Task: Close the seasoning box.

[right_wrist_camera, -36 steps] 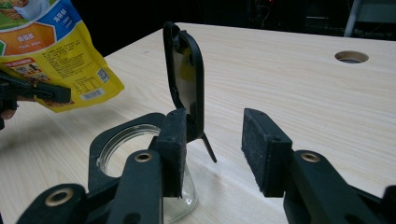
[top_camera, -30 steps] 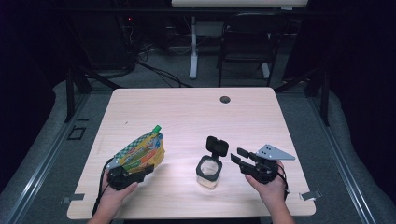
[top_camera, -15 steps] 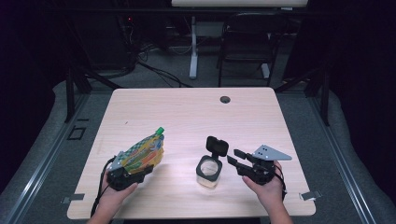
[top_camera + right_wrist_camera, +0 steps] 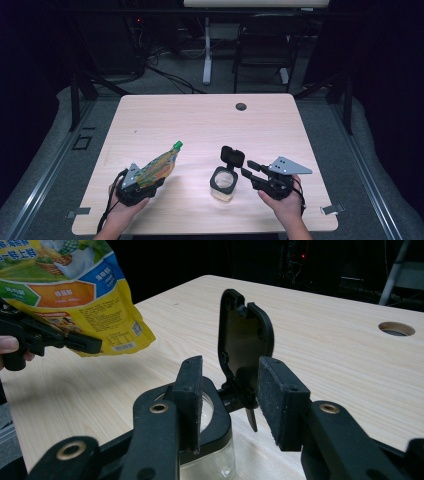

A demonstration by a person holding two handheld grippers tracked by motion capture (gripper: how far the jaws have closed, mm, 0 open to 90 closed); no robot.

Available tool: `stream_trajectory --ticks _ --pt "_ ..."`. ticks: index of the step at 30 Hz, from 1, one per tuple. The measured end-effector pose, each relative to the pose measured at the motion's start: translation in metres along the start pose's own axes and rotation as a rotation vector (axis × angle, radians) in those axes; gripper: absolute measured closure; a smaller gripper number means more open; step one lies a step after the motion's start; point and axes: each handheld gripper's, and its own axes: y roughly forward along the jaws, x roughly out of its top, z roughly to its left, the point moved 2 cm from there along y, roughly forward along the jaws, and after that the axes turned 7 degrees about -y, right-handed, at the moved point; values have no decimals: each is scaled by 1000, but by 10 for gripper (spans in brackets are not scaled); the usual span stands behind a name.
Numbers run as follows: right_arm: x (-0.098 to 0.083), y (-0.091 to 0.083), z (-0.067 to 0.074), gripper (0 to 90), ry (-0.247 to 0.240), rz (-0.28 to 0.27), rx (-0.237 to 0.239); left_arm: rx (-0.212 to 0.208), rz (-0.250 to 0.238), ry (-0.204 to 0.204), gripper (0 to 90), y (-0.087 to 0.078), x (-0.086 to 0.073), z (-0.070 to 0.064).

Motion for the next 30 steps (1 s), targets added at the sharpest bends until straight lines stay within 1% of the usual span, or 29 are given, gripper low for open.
stream_trajectory --ticks 4,5,7,10,13,17,18,20,23,24,26,27,28,30 --pt "2 1 4 632 -13 -5 4 9 -4 14 555 0 0 -1" --pt "2 1 6 632 -23 -9 5 16 -2 26 555 0 1 -3" --pt "3 1 8 630 -27 -15 9 19 7 38 554 -1 1 -4" --pt "5 2 10 629 -35 -25 18 31 6 58 554 0 1 -6" --pt "6 3 13 623 -43 -26 17 34 4 63 554 1 2 -7" --pt "6 6 16 597 -61 6 14 50 9 97 555 2 3 -10" --pt "6 7 17 596 -64 14 22 48 12 99 555 2 4 -10" --pt "7 7 18 590 -80 23 18 47 10 107 554 3 5 -12" --pt "12 9 20 585 -81 23 22 46 16 119 554 4 8 -14" --pt "14 10 20 579 -87 37 25 46 17 123 555 5 9 -15" --pt "16 12 21 576 -88 42 30 44 17 123 554 6 11 -16" --pt "18 14 23 576 -95 47 33 44 20 128 554 6 12 -17" --pt "20 15 25 576 -112 62 35 49 22 139 554 7 14 -18" --pt "23 16 26 577 -114 76 41 52 31 154 555 9 16 -19"
